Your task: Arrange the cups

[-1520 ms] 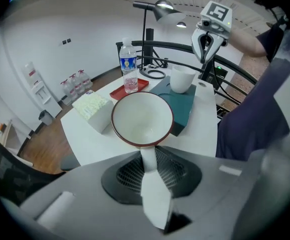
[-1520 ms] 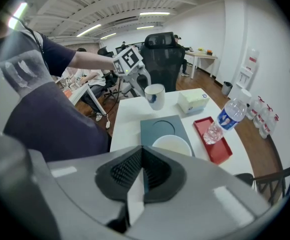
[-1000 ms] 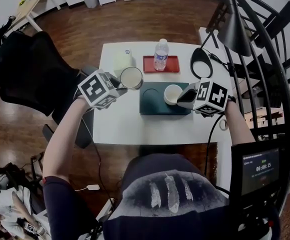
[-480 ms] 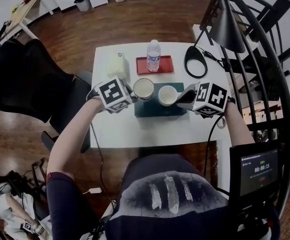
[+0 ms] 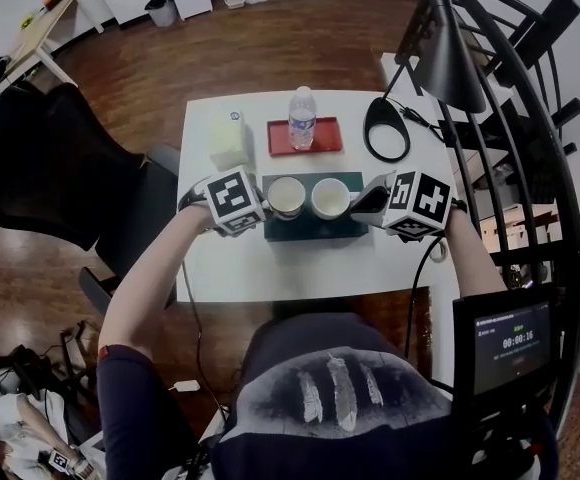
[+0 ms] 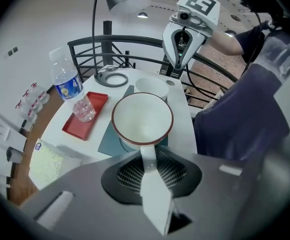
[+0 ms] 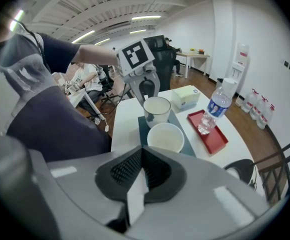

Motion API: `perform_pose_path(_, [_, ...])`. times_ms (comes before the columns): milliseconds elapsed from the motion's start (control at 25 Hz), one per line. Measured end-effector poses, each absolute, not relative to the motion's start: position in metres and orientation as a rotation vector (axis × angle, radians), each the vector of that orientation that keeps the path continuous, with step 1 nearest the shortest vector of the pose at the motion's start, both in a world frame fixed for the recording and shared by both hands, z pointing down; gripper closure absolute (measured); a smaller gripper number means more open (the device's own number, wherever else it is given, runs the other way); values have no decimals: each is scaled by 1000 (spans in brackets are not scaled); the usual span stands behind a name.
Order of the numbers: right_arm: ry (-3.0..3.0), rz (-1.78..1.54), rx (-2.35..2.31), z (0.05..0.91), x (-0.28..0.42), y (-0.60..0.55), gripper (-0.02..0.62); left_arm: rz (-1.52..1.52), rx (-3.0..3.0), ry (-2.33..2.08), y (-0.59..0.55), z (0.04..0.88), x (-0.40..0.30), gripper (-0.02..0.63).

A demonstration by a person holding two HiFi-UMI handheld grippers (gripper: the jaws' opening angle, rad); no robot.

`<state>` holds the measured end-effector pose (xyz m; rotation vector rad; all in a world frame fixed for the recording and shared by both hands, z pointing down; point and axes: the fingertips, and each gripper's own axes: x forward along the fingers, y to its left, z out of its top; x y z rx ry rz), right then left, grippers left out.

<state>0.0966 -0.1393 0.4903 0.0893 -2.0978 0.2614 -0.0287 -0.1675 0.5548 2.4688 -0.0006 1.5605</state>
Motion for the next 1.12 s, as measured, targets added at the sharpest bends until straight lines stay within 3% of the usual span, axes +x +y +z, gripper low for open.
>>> perform_pose_path(440, [-2100, 259, 78, 492, 95, -137, 592, 1579, 2512, 13, -173, 566, -28, 504])
perform_pose_path(720, [-2107, 265, 85, 491, 96, -136, 592, 1486, 2513, -46, -170, 555, -40, 313])
perform_pose_path(1120, [-2138, 255, 95, 486, 101, -139, 592, 1022, 2667, -302, -189, 448, -83, 307])
